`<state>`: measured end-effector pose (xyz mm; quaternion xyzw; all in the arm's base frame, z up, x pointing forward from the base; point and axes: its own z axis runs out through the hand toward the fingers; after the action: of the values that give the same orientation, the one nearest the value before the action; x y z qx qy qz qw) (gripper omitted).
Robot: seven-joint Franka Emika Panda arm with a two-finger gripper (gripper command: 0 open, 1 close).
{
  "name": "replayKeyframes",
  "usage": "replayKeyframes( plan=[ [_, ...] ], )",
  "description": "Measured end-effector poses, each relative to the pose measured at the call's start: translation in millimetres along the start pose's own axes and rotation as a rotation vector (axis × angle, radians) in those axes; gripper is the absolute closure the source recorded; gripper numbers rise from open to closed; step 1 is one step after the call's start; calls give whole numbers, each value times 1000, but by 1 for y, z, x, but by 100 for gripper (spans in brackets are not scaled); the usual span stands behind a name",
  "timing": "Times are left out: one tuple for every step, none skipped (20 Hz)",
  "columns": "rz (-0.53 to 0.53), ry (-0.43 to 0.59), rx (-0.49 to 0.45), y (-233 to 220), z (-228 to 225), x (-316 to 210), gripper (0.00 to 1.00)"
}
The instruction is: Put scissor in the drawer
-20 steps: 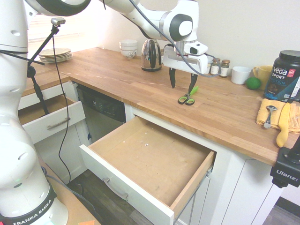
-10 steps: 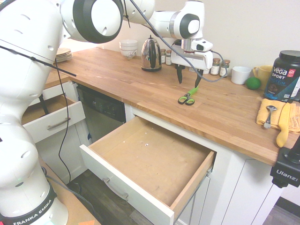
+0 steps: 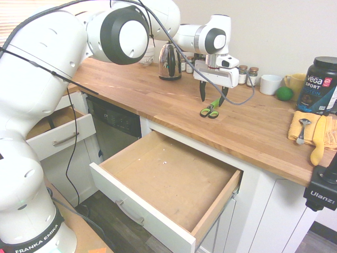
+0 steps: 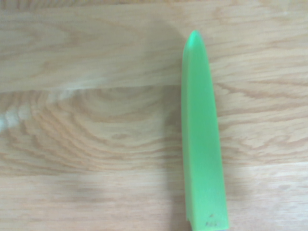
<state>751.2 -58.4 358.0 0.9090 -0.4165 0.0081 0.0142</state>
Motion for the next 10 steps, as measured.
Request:
replayKeyframes(
  plan=[
    [0,-3,-4,-1,4,0,0],
    [1,-6,-6,-1,7,-1,0],
    [2,-9,-9,-2,10,-1,0],
    [3,-11,-12,-2,12,-1,0],
    [4,-13,-14,-2,15,-1,0],
    [4,-15,-16,-2,17,-1,0],
    [5,-16,-17,-2,18,-2,0],
    [5,-17,-18,-2,19,-2,0],
    [5,-18,-19,-2,20,-2,0],
    [5,-19,-19,-2,21,-2,100]
  ],
)
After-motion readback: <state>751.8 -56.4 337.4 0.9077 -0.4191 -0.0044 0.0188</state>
